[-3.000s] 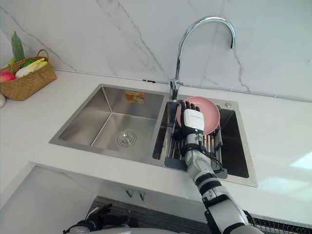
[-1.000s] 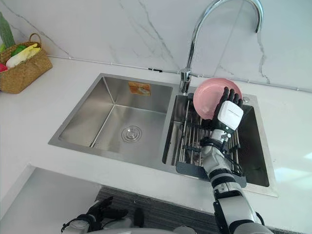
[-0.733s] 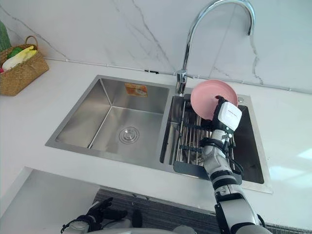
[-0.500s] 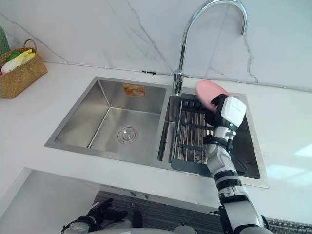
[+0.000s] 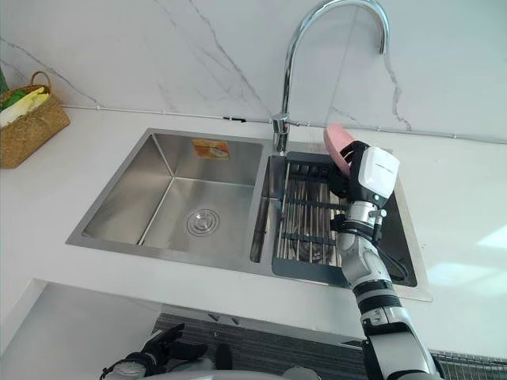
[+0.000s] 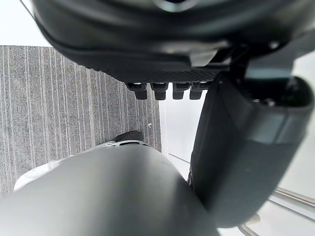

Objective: Walk over to the sink, pick up the cup, carry it to the dishwasher, place the cup inside the dishwasher, then close the dishwasher door

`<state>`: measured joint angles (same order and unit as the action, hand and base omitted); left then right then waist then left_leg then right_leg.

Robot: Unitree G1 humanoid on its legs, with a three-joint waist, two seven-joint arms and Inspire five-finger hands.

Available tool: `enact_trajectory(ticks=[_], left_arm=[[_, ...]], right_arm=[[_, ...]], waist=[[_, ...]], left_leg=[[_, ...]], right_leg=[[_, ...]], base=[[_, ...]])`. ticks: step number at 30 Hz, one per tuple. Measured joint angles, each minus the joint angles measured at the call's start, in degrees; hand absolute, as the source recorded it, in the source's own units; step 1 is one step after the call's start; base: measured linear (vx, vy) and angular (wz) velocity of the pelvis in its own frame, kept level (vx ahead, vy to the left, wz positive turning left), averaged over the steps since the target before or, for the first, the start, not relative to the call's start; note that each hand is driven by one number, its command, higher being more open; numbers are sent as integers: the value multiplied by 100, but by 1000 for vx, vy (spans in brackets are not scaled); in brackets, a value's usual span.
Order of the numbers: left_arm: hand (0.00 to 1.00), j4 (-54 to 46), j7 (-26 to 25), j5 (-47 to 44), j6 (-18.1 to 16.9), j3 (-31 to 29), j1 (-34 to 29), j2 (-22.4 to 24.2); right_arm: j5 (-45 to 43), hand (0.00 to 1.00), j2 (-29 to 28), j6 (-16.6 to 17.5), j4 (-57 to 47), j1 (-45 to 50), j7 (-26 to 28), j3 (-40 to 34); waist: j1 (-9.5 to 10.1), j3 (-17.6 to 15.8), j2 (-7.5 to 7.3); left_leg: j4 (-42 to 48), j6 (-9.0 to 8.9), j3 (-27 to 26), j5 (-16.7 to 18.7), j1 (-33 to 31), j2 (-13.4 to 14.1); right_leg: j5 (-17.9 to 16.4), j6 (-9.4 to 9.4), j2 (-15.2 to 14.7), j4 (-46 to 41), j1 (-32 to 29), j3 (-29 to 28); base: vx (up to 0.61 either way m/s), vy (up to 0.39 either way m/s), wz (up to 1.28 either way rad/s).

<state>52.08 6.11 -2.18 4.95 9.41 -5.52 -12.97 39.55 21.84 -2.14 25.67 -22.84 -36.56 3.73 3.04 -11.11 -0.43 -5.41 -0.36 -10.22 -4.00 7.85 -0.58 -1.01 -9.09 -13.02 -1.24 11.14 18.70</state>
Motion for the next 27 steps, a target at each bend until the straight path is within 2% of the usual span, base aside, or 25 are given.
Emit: enact_trajectory(ticks=[7,12,20,27], left_arm=[[100,-2,-98,-1,-48,-8,-55,1],[100,8,-114,-3,-62,-14,-73,1],[100,75,-165,-12,-156,-55,-154,-2],[100,197,-201,-163,-120,-59,-211,-55]], right_arm=[[-232,0,0,90,-881,210,99,-27],[-228,0,4,126,-1678,485,208,-400],[-206,0,230,122,-2408,1522,294,-1308],[-165,0,438,-31,-2428,2427,260,-2583]], waist=[[-93,1,-2],[-155,5,-9],[-300,27,-29],[-597,57,-107]], left_leg=[[0,-2,-60,-2,12,4],[0,-5,-131,1,29,11],[-1,-19,-376,52,96,56],[1,0,-1005,173,86,77]], right_leg=[[0,-1,0,7,-3,-45],[3,-4,5,6,-29,-127],[7,5,44,-43,-133,-400],[68,11,46,-294,-651,-1027]], base=[[1,3,-2],[2,11,-7],[-3,17,-17],[16,54,-47]])
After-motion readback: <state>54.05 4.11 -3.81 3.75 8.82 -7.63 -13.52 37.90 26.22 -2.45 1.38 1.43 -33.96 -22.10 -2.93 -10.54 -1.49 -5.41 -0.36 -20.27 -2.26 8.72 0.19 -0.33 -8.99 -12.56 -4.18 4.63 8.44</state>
